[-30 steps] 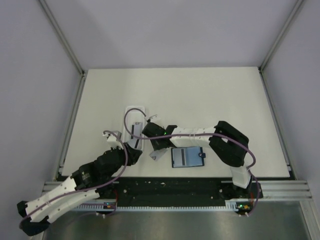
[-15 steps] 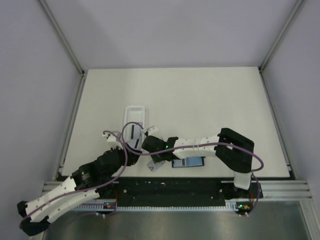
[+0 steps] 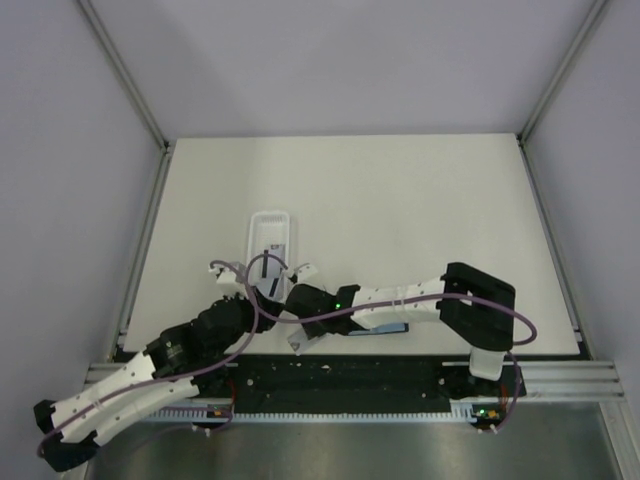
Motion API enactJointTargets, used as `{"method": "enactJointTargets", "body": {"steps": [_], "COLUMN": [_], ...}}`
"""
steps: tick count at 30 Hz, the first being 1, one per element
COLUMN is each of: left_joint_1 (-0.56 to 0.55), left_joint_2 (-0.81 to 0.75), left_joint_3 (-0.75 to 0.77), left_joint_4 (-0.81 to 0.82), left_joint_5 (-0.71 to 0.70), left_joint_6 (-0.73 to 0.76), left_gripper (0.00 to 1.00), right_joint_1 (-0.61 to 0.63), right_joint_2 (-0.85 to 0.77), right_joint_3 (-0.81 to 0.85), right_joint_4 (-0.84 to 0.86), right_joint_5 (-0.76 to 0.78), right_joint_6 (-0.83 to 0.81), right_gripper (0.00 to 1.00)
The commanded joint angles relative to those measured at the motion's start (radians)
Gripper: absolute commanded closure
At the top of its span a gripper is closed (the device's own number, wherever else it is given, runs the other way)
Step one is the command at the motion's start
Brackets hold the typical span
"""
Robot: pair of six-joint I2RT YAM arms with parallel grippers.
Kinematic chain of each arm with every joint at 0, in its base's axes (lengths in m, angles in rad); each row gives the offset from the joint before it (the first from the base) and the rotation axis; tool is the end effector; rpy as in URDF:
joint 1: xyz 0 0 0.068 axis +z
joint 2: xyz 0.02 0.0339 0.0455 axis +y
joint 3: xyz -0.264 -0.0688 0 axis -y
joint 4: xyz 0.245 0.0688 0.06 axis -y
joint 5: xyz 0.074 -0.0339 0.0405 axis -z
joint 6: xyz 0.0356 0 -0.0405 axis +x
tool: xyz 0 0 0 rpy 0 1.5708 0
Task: Put the credit cards into the card holder
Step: Move the credit card to the corner of the board.
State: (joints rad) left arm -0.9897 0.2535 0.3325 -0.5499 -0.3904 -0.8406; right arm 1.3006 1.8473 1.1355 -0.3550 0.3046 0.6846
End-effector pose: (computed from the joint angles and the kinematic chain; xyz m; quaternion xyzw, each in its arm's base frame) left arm 0.0658 -0.0755 0.2103 -0.0388 0.8416 -0.3056 0.4437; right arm 0.1088 0.3527 0.1583 -0.2541 0.9236 0.1261 0.2577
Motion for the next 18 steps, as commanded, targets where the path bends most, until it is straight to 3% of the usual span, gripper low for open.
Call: {"method": "enactJointTargets", "body": {"steps": [1,10,13,17,18], "left_joint_1": [0.003,0.003,0.002,0.002,0.002], "left_joint_2": [0.052,0.158,0.196,0.268,0.286], "left_joint_3": [-0.006,-0.006,-0.024,-0.073,-0.082], "left_joint_4": [0.031,0.073,0.087,0.123,0.131], "left_joint_5": [0.033,0.062,0.079,0.107,0.108], "left_joint_6": [-0.017,-0.023,-0.032,-0.061,-0.072], "left_gripper": [0.65,0.68,0.79,1.00,1.00], "right_joint_1": [0.019,-0.004,-0.004,-0.006,-0.006], "right_joint_2": [-0.072,-0.325,-0.422,-0.534,-0.568], "right_joint_3": [-0.101,-0.141,-0.187,-0.253,-0.273], "right_joint_4": [-0.064,0.048,0.065,0.065,0.067], "right_joint_5": [0.007,0.057,0.041,0.018,0.013], "right_joint_6": [0.058,0.078,0.089,0.112,0.116], "right_gripper": [0.59,0.57,0.57,0.60,0.62]}}
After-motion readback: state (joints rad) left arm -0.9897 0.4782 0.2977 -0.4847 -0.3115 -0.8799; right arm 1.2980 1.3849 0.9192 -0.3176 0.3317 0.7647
